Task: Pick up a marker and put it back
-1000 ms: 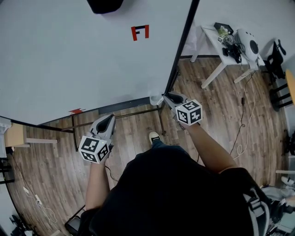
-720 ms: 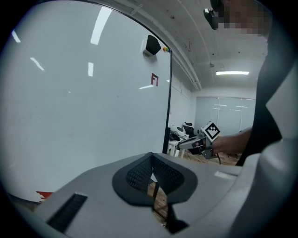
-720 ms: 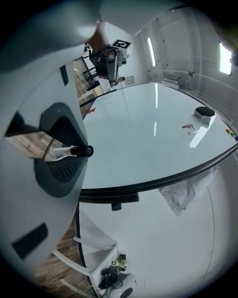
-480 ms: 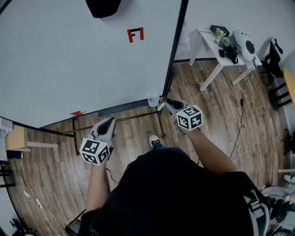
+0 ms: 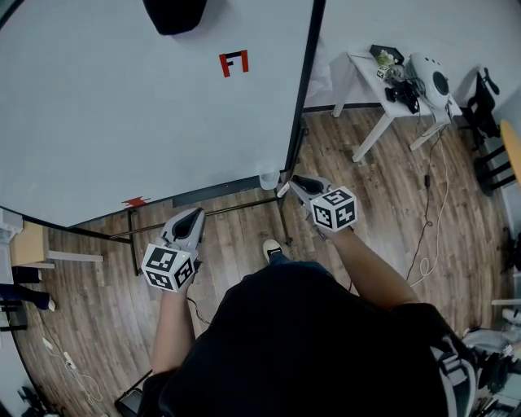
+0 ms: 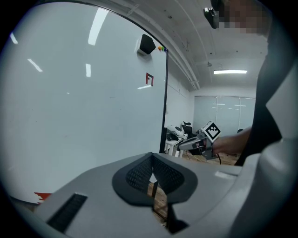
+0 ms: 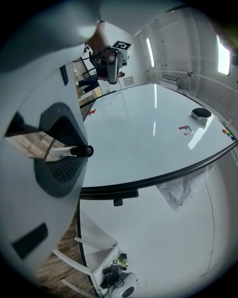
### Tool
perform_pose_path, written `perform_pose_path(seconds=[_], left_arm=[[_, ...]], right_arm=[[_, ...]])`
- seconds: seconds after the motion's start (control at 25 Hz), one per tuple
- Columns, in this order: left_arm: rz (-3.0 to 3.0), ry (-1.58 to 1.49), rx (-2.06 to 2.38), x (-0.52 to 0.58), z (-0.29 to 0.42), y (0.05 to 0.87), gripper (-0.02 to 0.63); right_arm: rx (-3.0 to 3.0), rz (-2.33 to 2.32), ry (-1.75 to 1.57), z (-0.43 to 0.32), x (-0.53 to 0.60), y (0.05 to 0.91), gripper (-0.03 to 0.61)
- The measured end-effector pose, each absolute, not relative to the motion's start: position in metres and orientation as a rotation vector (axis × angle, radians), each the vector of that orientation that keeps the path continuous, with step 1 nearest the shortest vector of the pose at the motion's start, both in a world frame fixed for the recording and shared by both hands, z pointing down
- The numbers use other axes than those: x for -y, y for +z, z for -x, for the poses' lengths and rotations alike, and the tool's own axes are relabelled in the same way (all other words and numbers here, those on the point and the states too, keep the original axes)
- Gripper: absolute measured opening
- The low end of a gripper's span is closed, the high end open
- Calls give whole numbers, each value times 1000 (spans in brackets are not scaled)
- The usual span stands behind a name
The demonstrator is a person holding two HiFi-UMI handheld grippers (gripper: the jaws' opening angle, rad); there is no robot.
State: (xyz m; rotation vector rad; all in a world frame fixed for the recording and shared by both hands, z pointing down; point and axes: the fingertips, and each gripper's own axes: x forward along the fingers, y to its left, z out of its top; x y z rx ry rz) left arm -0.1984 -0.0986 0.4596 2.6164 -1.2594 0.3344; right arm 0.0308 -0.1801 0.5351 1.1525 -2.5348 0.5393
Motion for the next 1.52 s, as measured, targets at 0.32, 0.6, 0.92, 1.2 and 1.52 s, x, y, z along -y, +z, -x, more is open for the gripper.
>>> perform_pose_path(seconds=[0.32, 0.6, 0.92, 1.2, 1.52], left_arm=[[-2606, 345, 1266, 106, 197, 463, 12], [-2579, 343, 1284, 118, 200, 466, 12], [-2530, 353, 1323, 133, 211, 473, 12], [-2483, 362, 1346, 147, 215, 486, 12], [-2442, 387, 1341, 161, 215, 499, 12]], right_arm=[[2541, -1130, 522, -29, 198, 533, 64], [2543, -1093, 519, -20, 218, 535, 64], [2548, -1045, 526, -8, 244, 548, 64], [2528, -1025, 534, -3, 266, 575, 64], [2485, -991, 573, 0, 282, 610, 64]])
